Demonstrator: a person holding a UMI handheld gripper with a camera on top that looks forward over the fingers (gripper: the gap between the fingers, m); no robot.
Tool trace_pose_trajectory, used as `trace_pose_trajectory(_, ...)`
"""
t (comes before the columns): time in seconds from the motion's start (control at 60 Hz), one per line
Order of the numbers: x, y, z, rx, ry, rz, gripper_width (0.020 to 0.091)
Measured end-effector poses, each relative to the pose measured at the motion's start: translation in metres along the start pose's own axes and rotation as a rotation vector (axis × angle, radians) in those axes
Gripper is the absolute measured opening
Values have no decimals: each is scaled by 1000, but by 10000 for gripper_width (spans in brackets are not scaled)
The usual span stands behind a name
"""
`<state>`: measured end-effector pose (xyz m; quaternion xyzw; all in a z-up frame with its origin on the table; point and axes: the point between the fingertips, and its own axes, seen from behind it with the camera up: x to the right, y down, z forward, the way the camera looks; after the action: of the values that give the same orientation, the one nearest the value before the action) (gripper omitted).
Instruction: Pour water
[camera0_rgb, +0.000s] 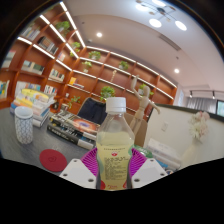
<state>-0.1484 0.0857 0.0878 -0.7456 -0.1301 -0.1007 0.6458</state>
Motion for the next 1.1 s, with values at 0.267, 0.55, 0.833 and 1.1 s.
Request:
trace_pose_trajectory(0.267,-68,-51,-2,26,-37,-565,349)
trace_pose_trajectory(0.55,-125,-105,4,132,2,-1225,353)
trace_pose_trajectory(0.833,-154,-138,11,248,115,-1757,354)
trace_pose_trajectory(1.1,-162,-137,11,246,156,-1876,355)
